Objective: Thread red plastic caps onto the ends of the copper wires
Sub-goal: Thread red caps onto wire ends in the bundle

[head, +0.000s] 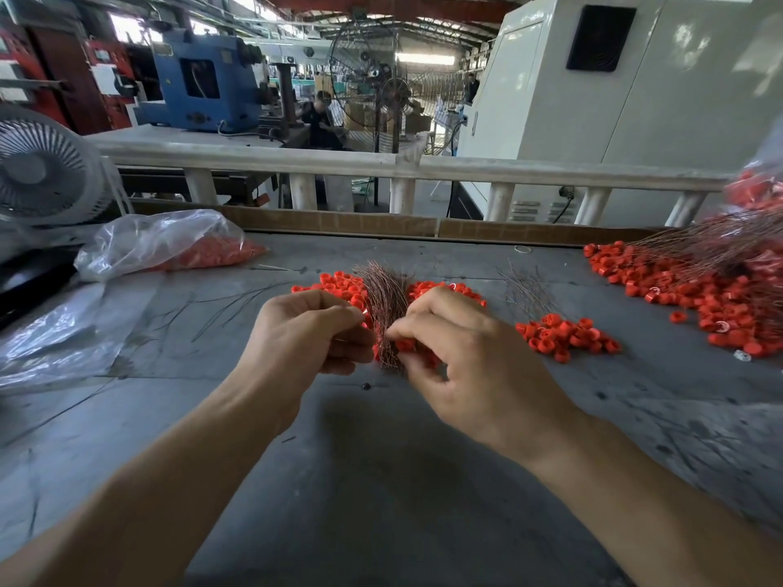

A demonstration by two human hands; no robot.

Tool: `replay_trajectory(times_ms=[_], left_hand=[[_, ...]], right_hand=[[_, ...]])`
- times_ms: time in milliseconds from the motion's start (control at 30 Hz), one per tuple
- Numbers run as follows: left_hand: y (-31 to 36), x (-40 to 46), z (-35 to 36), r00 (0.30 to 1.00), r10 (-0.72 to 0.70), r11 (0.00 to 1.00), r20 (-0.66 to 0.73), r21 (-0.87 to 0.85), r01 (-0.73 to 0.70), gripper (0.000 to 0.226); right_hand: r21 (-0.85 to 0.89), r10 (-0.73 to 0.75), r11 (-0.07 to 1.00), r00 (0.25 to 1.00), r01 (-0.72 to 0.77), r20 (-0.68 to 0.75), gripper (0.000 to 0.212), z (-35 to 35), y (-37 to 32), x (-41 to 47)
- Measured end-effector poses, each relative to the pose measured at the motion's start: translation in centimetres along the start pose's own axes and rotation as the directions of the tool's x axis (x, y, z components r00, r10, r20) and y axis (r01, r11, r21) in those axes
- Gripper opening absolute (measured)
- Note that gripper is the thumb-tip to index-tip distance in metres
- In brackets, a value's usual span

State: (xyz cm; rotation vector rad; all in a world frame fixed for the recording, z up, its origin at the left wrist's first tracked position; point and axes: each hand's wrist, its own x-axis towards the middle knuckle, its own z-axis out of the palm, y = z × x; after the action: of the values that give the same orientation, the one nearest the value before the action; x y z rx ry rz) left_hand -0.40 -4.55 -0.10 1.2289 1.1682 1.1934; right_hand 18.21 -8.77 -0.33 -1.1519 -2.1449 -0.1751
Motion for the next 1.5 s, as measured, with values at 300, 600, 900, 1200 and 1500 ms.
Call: replay_trajectory(times_ms=[300, 600, 900, 1200, 1500], left_hand=[[-0.3, 0.6, -0.6, 0.998, 0.013, 0.999, -0.066, 0.034, -0.011, 0.014], [-0.4, 0.6, -0.4, 0.998, 0.055, 0.998, -0.027, 0.013, -0.055, 0.019], [-1.9, 1.5, -0.6, 0.982, 0.188, 0.920, -0.011, 0.353, -0.172, 0.015], [-2.6, 1.9, -0.6, 0.965, 0.262, 0.788, -0.012, 0.579, -0.207, 0.013], [-3.1, 1.6, 0.0, 0.951, 0.306, 0.689, 0.052, 0.677, -0.259, 0.017]], right_hand=[[-0.003, 0.022, 1.000, 0.999, -0.022, 0.038, 0.014, 0.0, 0.2, 0.0], [-0.102, 0.271, 0.950, 0.940, -0.296, -0.209, 0.012, -0.8, 3.9, 0.2], [-0.307, 0.708, 0.578, 0.652, -0.756, -0.271, 0.008, -3.6, 10.4, -1.0], [-0.424, 0.724, 0.545, 0.661, -0.724, -0.197, 0.014, -4.1, 11.0, -1.3], [-0.080, 0.455, 0.888, 0.890, -0.454, 0.001, 0.003, -0.7, 6.2, 0.0]])
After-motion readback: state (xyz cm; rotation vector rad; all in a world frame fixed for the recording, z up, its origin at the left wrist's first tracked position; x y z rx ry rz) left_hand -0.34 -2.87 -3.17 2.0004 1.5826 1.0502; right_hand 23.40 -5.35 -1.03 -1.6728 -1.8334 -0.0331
